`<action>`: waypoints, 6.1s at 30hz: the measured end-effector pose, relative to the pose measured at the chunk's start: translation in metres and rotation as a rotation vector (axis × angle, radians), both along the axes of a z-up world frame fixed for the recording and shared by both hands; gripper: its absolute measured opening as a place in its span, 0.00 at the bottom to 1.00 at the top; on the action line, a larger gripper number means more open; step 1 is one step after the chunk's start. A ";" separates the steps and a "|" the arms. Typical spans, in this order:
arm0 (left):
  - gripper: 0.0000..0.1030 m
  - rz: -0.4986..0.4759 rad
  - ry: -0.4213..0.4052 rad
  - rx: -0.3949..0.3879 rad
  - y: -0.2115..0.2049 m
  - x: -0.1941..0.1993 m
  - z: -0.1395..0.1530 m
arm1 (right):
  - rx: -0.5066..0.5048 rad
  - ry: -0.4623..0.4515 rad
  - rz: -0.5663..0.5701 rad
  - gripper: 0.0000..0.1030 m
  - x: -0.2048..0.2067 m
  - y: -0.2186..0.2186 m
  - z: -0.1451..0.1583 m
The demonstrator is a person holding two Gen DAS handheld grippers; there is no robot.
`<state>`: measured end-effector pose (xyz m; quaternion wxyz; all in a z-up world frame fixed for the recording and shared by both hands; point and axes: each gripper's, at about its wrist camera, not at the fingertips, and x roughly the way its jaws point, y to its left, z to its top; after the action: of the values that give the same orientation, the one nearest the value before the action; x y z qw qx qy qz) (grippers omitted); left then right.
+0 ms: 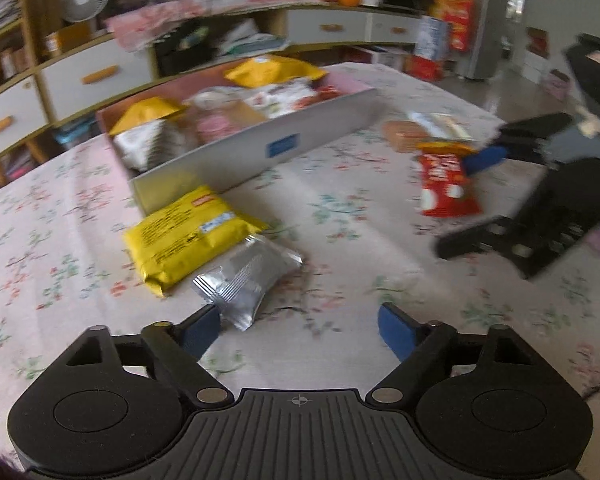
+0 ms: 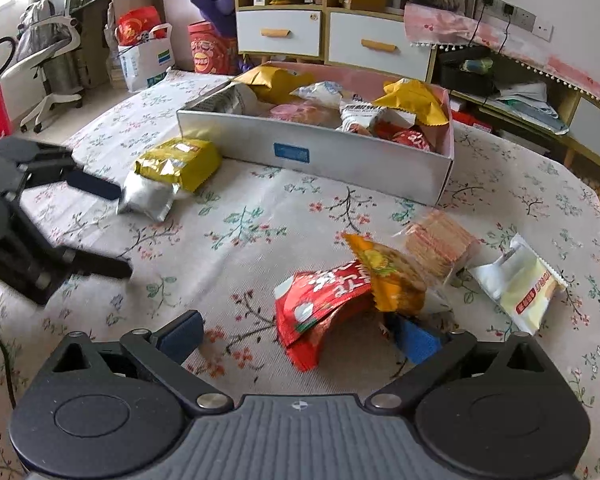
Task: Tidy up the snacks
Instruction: 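Move the left tool to the silver wrapper while the right tool approaches a red bag, then grasp the silver wrapper with the left tool while the right tool grasps the red bag, then carry the silver wrapper and red bag into the pink box and release both, then move both open tools back over the remaining snacks on the table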
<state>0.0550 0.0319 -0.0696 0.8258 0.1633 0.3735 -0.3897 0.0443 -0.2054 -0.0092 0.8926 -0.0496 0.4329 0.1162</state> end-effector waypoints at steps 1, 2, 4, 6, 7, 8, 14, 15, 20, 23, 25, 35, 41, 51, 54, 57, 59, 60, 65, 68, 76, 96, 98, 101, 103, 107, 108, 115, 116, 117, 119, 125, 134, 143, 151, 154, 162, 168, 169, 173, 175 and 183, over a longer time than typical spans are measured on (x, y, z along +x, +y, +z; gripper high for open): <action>0.82 -0.012 0.000 -0.005 -0.001 -0.002 0.001 | 0.000 -0.001 -0.009 0.78 0.002 -0.001 0.000; 0.82 -0.019 -0.006 -0.005 -0.003 -0.003 0.002 | 0.002 -0.002 -0.019 0.77 0.003 -0.002 0.000; 0.82 -0.011 -0.036 0.012 -0.005 -0.003 0.004 | 0.007 0.001 -0.032 0.73 0.006 -0.003 -0.001; 0.81 0.009 -0.062 0.030 -0.007 0.000 0.006 | 0.013 0.002 -0.042 0.71 0.008 -0.005 -0.002; 0.81 0.019 -0.070 0.034 -0.007 0.002 0.007 | 0.015 0.002 -0.046 0.71 0.008 -0.006 -0.002; 0.81 0.030 -0.075 0.034 -0.007 0.004 0.007 | 0.014 0.001 -0.049 0.70 0.009 -0.006 -0.002; 0.66 0.069 -0.069 0.050 -0.013 0.018 0.005 | 0.010 -0.003 -0.033 0.62 0.011 -0.004 -0.001; 0.55 0.076 -0.069 0.066 -0.016 0.019 0.004 | 0.010 -0.006 -0.031 0.59 0.011 -0.004 0.000; 0.38 0.051 -0.036 0.049 -0.022 0.019 0.004 | 0.018 -0.011 -0.010 0.45 0.012 -0.004 0.001; 0.36 0.002 -0.018 0.038 -0.027 0.013 0.003 | 0.023 -0.012 0.008 0.40 0.012 -0.003 0.002; 0.36 -0.028 -0.010 0.034 -0.030 0.008 0.004 | 0.027 -0.012 0.026 0.36 0.012 -0.002 0.003; 0.41 0.008 -0.020 0.035 -0.041 0.009 0.003 | 0.057 0.008 0.089 0.31 0.009 0.006 0.005; 0.41 0.045 -0.040 0.040 -0.052 0.011 0.003 | 0.058 0.010 0.080 0.32 0.010 0.006 0.006; 0.27 0.103 -0.034 0.034 -0.063 0.013 0.003 | 0.047 0.007 0.088 0.31 0.010 0.007 0.006; 0.25 0.114 -0.045 0.043 -0.065 0.011 0.004 | 0.044 0.005 0.084 0.29 0.010 0.006 0.007; 0.22 0.117 -0.042 0.045 -0.066 0.010 0.007 | 0.044 0.001 0.083 0.27 0.011 0.005 0.008; 0.22 0.117 -0.039 0.040 -0.066 0.010 0.010 | 0.048 -0.003 0.086 0.27 0.011 0.005 0.010; 0.22 0.118 -0.040 0.037 -0.065 0.009 0.012 | 0.048 -0.007 0.088 0.27 0.010 0.005 0.011; 0.21 0.131 -0.049 0.016 -0.062 0.010 0.023 | 0.052 -0.024 0.089 0.26 0.010 0.005 0.017; 0.21 0.152 -0.057 -0.006 -0.057 0.014 0.031 | 0.060 -0.043 0.078 0.26 0.013 0.002 0.023; 0.21 0.200 -0.103 -0.038 -0.051 0.028 0.054 | 0.060 -0.105 0.046 0.26 0.029 -0.003 0.045; 0.22 0.346 -0.129 -0.061 -0.066 0.081 0.053 | 0.162 -0.130 -0.124 0.27 0.103 -0.014 0.055; 0.22 0.354 -0.132 -0.059 -0.069 0.085 0.050 | 0.189 -0.122 -0.144 0.27 0.108 -0.014 0.054; 0.22 0.368 -0.130 -0.054 -0.072 0.092 0.046 | 0.198 -0.122 -0.146 0.27 0.113 -0.010 0.052; 0.22 0.376 -0.129 -0.055 -0.074 0.096 0.043 | 0.201 -0.117 -0.144 0.27 0.117 -0.007 0.050; 0.22 0.376 -0.130 -0.058 -0.076 0.100 0.041 | 0.204 -0.105 -0.153 0.28 0.126 -0.005 0.045; 0.22 0.375 -0.132 -0.057 -0.076 0.101 0.040 | 0.206 -0.103 -0.156 0.28 0.127 -0.005 0.044; 0.29 0.368 -0.146 -0.053 -0.077 0.105 0.038 | 0.210 -0.102 -0.178 0.35 0.131 -0.007 0.038; 0.31 0.364 -0.140 -0.054 -0.077 0.106 0.038 | 0.206 -0.105 -0.182 0.38 0.132 -0.007 0.039; 0.34 0.359 -0.133 -0.057 -0.077 0.106 0.038 | 0.208 -0.106 -0.183 0.39 0.132 -0.008 0.039; 0.37 0.360 -0.130 -0.052 -0.077 0.104 0.037 | 0.214 -0.108 -0.187 0.44 0.131 -0.008 0.041; 0.62 0.346 -0.148 -0.053 -0.075 0.097 0.042 | 0.197 -0.125 -0.185 0.58 0.126 -0.009 0.047; 0.78 0.341 -0.162 -0.072 -0.065 0.079 0.055 | 0.187 -0.139 -0.183 0.72 0.107 -0.015 0.059; 0.87 0.328 -0.183 -0.007 -0.056 0.056 0.056 | 0.134 -0.162 -0.170 0.81 0.080 -0.025 0.065; 0.92 0.291 -0.194 0.061 -0.043 0.037 0.050 | 0.074 -0.156 -0.127 0.84 0.056 -0.028 0.057; 0.92 0.266 -0.197 0.078 -0.035 0.033 0.046 | 0.046 -0.149 -0.102 0.84 0.047 -0.030 0.053; 0.92 0.211 -0.175 0.108 -0.015 0.035 0.031 | 0.002 -0.115 -0.038 0.84 0.028 -0.035 0.039; 0.93 0.171 -0.165 0.146 -0.006 0.041 0.013 | -0.018 -0.077 0.033 0.84 0.018 -0.033 0.024; 0.92 0.164 -0.169 0.156 -0.006 0.043 0.009 | -0.014 -0.070 0.045 0.84 0.017 -0.033 0.022; 0.93 0.140 -0.164 0.142 -0.001 0.053 0.001 | 0.022 -0.025 0.081 0.84 0.017 -0.030 0.011; 0.93 0.141 -0.149 0.117 0.003 0.060 0.000 | 0.032 -0.008 0.099 0.84 0.018 -0.027 0.007; 0.93 0.096 -0.095 0.025 0.007 0.076 -0.006 | 0.029 0.014 0.124 0.84 0.027 -0.026 -0.007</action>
<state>0.1305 0.0387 -0.0752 0.8583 0.1740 0.3461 -0.3366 0.0715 -0.2316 -0.0160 0.8812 -0.0623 0.4335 0.1778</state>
